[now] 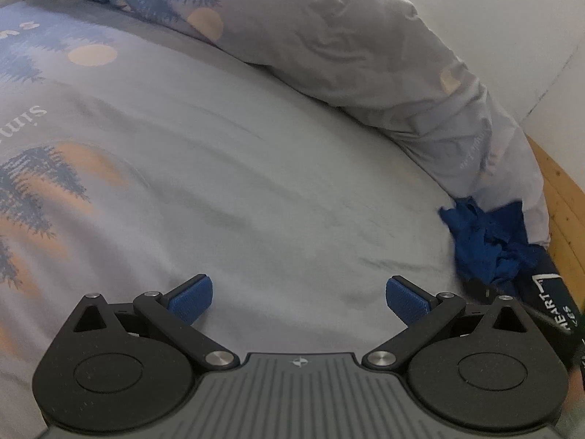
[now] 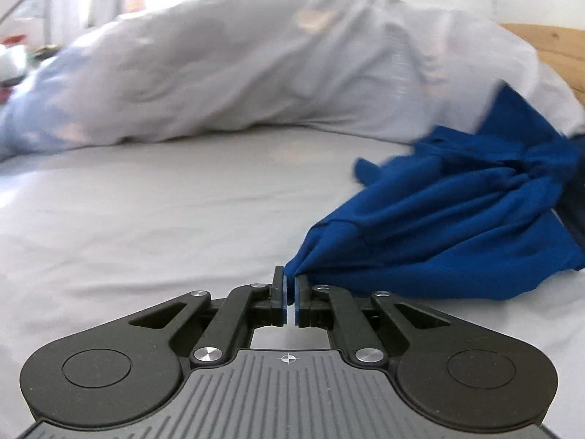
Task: Fold clothes
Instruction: 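Close the right gripper on an edge of the blue T-shirt, then lower the left gripper onto the T-shirt and close on another edge while the right gripper holds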
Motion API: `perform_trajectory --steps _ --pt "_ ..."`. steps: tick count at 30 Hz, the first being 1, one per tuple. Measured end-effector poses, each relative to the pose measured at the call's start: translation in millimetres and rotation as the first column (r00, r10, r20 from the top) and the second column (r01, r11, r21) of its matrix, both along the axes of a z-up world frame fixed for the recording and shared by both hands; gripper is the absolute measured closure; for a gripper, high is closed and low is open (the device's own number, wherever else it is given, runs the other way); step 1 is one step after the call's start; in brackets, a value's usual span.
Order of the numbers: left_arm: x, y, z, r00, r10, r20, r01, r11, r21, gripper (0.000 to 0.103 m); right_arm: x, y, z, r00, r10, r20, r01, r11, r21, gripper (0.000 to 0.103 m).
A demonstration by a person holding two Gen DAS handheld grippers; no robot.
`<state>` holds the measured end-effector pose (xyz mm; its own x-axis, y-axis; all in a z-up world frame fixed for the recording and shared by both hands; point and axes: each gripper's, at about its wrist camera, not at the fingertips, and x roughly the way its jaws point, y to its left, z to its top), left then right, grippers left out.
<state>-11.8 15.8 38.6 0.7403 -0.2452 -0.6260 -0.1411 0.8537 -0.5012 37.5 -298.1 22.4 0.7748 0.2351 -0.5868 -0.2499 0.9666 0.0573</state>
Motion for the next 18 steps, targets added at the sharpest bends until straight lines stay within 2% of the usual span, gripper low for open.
perform_trajectory --steps 4,9,14,18 --pt "6 13 2 1.000 -0.021 -0.008 0.021 0.999 -0.035 0.000 -44 54 18 0.988 0.150 -0.027 -0.149 0.988 0.035 0.099" --pt "3 39 5 1.000 -0.022 -0.006 0.022 1.000 -0.017 0.000 -101 126 35 0.942 0.329 -0.070 -0.323 0.943 0.085 0.099" --pt "-4 78 17 1.000 0.012 0.006 -0.012 1.000 -0.011 0.000 -165 201 42 0.841 0.523 -0.138 -0.505 0.851 0.147 0.098" --pt "-8 108 24 0.999 0.046 0.019 -0.047 0.999 0.021 0.000 -215 251 47 0.734 0.655 -0.179 -0.619 0.754 0.220 0.098"
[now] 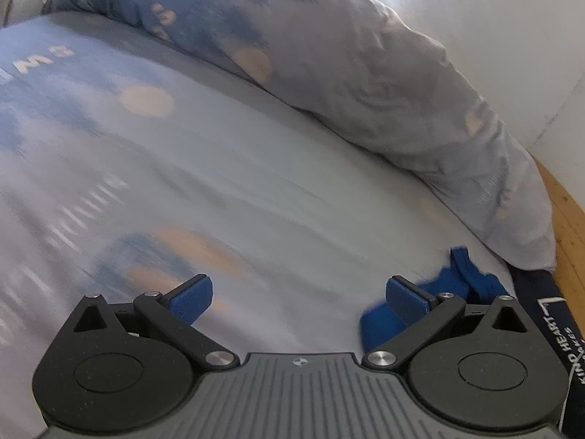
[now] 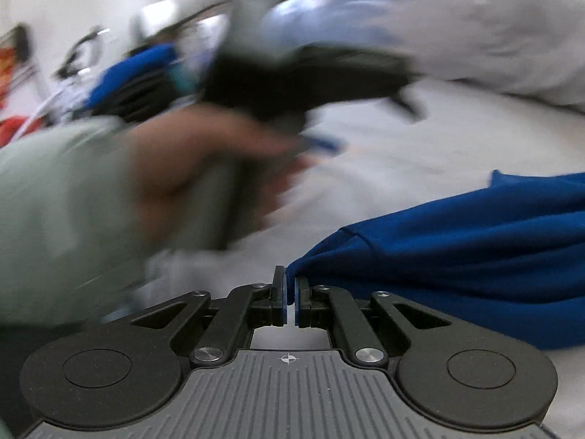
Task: Fold clothes
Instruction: 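Lower the left gripper onto the T-shirt and close on another edge while the right gripper holds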
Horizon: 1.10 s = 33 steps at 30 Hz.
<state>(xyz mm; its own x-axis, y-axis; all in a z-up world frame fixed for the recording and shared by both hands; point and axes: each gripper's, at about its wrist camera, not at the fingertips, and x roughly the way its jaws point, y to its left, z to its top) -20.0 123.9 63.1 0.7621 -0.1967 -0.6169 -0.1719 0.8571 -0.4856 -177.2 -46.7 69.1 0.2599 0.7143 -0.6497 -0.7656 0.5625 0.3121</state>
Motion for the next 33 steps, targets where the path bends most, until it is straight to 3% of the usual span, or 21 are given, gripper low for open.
perform_trajectory --steps 2,6,8,9,10,12,15,17,21,26,30,33 --pt "-2 16 0 1.000 0.021 -0.003 -0.021 1.000 0.001 0.000 -22 22 3 0.998 0.066 -0.017 -0.066 0.998 -0.002 0.098" --pt "-3 34 -4 0.999 0.042 -0.019 -0.041 0.999 0.007 0.000 -39 36 10 0.998 0.061 -0.015 -0.062 0.995 -0.080 0.089" --pt "-2 34 -6 0.999 0.034 -0.028 -0.034 0.999 0.022 0.000 -40 31 15 0.998 0.042 -0.036 -0.045 0.994 -0.095 0.075" --pt "-3 33 -7 0.999 0.024 -0.025 -0.024 0.999 0.030 0.000 -39 30 18 0.999 0.034 -0.038 -0.038 0.994 -0.098 0.063" --pt "-4 32 -6 1.000 0.008 -0.016 -0.007 0.999 0.043 0.000 -45 26 24 0.999 0.020 -0.031 -0.023 0.995 -0.100 0.052" --pt "-5 22 -4 1.000 -0.031 -0.001 0.031 0.997 0.072 0.000 -43 12 38 1.000 -0.017 -0.006 0.016 0.993 -0.113 0.042" --pt "-6 8 -1 0.995 -0.095 0.016 0.094 0.993 0.070 0.000 -35 -8 59 0.990 -0.122 0.077 0.133 0.980 -0.151 0.037" --pt "-6 3 2 0.993 -0.118 0.030 0.116 0.992 0.050 0.000 -26 -24 73 0.966 -0.196 0.169 0.225 0.958 -0.176 0.030" --pt "-3 -8 4 0.988 -0.145 0.052 0.145 0.989 0.013 0.000 11 -49 87 0.883 -0.288 0.370 0.392 0.887 -0.243 0.028" --pt "-4 -23 6 0.973 -0.196 0.120 0.204 0.977 -0.059 0.000 86 -73 64 0.793 -0.326 0.514 0.529 0.787 -0.317 0.031" --pt "-3 -38 3 0.960 -0.249 0.129 0.260 0.962 -0.083 0.000 149 -87 43 0.764 -0.359 0.537 0.584 0.738 -0.337 0.035" --pt "0 -49 -1 0.956 -0.271 0.111 0.280 0.958 -0.069 0.000 187 -97 23 0.767 -0.373 0.522 0.599 0.708 -0.375 0.037"
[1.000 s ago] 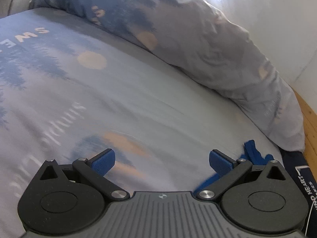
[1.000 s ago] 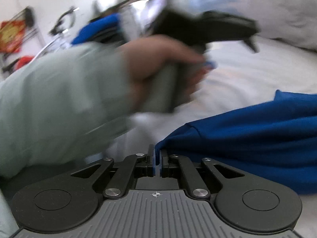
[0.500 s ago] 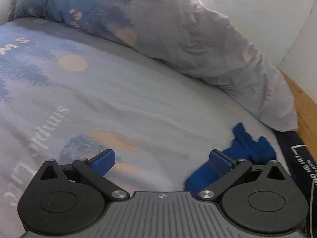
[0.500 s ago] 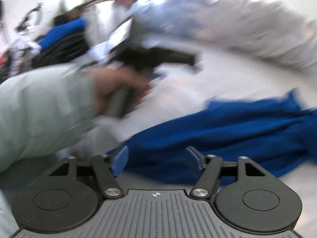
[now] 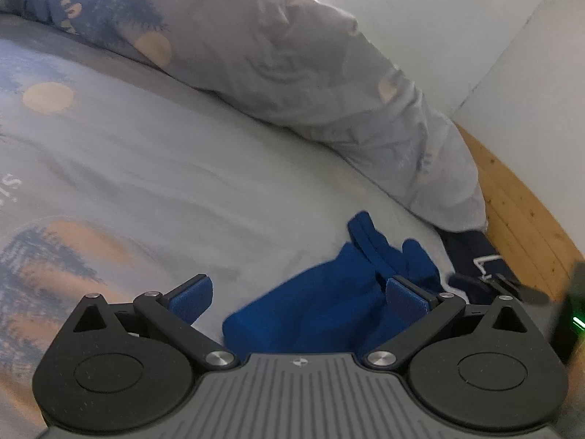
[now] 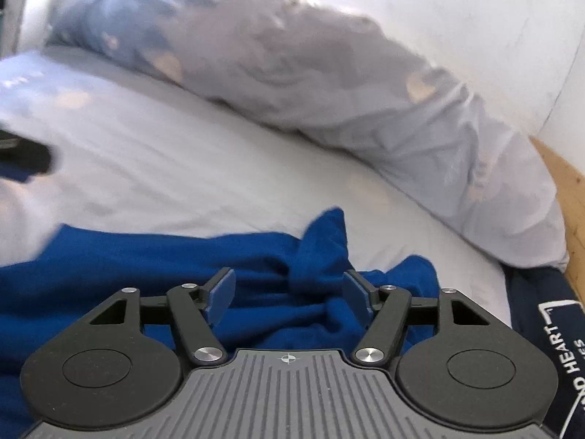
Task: Fold clothes
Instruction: 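Lower the left gripper onto the T-shirt and close on another edge while the right gripper holds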
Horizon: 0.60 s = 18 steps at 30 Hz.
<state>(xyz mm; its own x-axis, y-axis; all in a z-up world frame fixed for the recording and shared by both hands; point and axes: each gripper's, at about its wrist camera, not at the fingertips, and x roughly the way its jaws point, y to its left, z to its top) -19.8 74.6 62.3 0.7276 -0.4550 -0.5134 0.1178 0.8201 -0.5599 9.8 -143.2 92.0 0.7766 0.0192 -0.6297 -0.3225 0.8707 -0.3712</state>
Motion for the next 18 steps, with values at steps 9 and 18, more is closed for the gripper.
perform_trajectory --steps 9,18 --pt "9 9 -10 0.991 0.124 -0.047 -0.120 0.990 0.071 0.000 44 -22 -48 0.997 -0.076 0.006 0.076 0.994 -0.081 0.094" --pt "14 17 -28 0.981 0.123 -0.151 -0.104 0.986 0.132 0.000 -29 -148 21 0.905 -0.395 0.155 0.344 0.897 0.277 0.094"
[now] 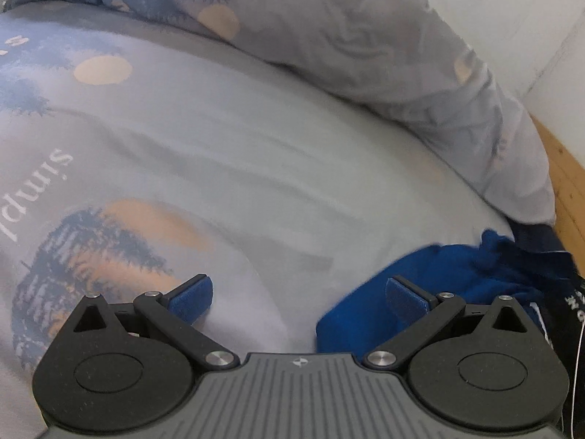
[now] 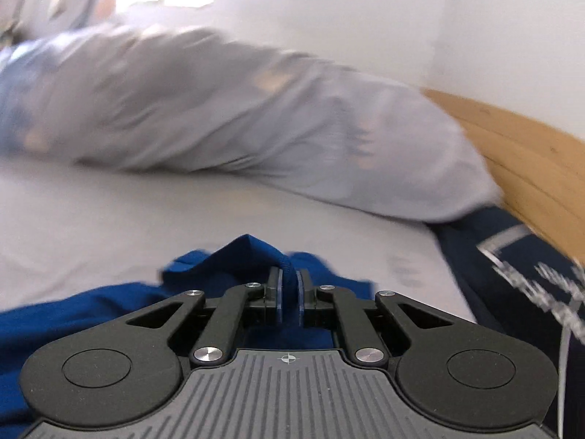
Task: Fold clothes
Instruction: 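Lower the left gripper onto the T-shirt and close on another edge while the right gripper holds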
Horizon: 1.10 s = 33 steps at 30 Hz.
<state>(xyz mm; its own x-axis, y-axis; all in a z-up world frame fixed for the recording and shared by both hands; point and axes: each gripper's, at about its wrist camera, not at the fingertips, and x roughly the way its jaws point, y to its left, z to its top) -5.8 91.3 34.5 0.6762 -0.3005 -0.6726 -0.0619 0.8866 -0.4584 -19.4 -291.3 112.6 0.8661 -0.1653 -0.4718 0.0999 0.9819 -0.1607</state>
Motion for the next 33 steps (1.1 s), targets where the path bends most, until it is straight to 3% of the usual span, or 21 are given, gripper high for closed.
perform_trajectory --steps 5,6,9,12,15,17,18,21,22,24,26,27,30,33 --pt "-4 -13 2 0.998 -0.061 0.008 0.060 0.998 0.014 0.000 -68 -75 -4 0.983 -0.181 -0.015 0.182 0.978 0.106 0.095" --pt "-4 -15 1 0.998 -0.067 0.005 0.067 0.998 0.014 0.000 -84 -86 -6 0.975 -0.220 -0.019 0.220 0.968 0.117 0.101" --pt "-4 -20 2 0.997 -0.081 -0.001 0.081 0.996 0.025 0.000 -134 -113 -14 0.942 -0.329 -0.063 0.335 0.929 0.157 0.102" --pt "-2 -29 3 0.994 -0.106 -0.002 0.106 0.994 0.020 0.000 -166 -124 -29 0.923 -0.359 -0.137 0.376 0.919 0.122 0.102" --pt "-6 -41 6 0.987 -0.158 0.019 0.158 0.987 0.012 0.001 -179 -119 -38 0.935 -0.312 -0.167 0.332 0.936 0.114 0.099" --pt "-10 -50 9 0.979 -0.199 0.048 0.198 0.980 0.009 0.002 -172 -107 -40 0.955 -0.252 -0.157 0.271 0.956 0.115 0.096" --pt "-13 -56 12 0.972 -0.223 0.071 0.223 0.975 0.016 0.002 -163 -97 -41 0.964 -0.215 -0.155 0.233 0.967 0.104 0.088" --pt "-17 -74 18 0.946 -0.301 0.122 0.295 0.953 0.063 0.002 -130 -62 -46 0.986 -0.089 -0.144 0.100 0.992 0.070 0.048" --pt "-18 -80 18 0.937 -0.327 0.126 0.319 0.944 0.082 0.004 -120 -51 -46 0.990 -0.046 -0.136 0.055 0.996 0.064 0.044" --pt "-18 -92 16 0.919 -0.375 0.118 0.361 0.924 0.127 0.015 -93 -30 -53 0.990 0.035 -0.139 -0.028 0.998 0.048 0.043" --pt "-16 -104 12 0.908 -0.410 0.082 0.389 0.901 0.194 0.034 -69 -20 -59 0.985 0.073 -0.158 -0.063 0.996 0.067 0.043" --pt "-16 -108 10 0.902 -0.425 0.069 0.403 0.890 0.215 0.035 -57 -15 -62 0.982 0.092 -0.168 -0.080 0.994 0.077 0.043" --pt "-17 -113 9 0.885 -0.460 0.066 0.438 0.873 0.214 0.053 -29 -8 -75 0.975 0.103 -0.197 -0.093 0.994 0.058 0.044" --pt "-21 -114 11 0.867 -0.491 0.081 0.467 0.859 0.209 0.068 -10 -2 -83 0.968 0.089 -0.237 -0.080 0.996 0.047 0.052"
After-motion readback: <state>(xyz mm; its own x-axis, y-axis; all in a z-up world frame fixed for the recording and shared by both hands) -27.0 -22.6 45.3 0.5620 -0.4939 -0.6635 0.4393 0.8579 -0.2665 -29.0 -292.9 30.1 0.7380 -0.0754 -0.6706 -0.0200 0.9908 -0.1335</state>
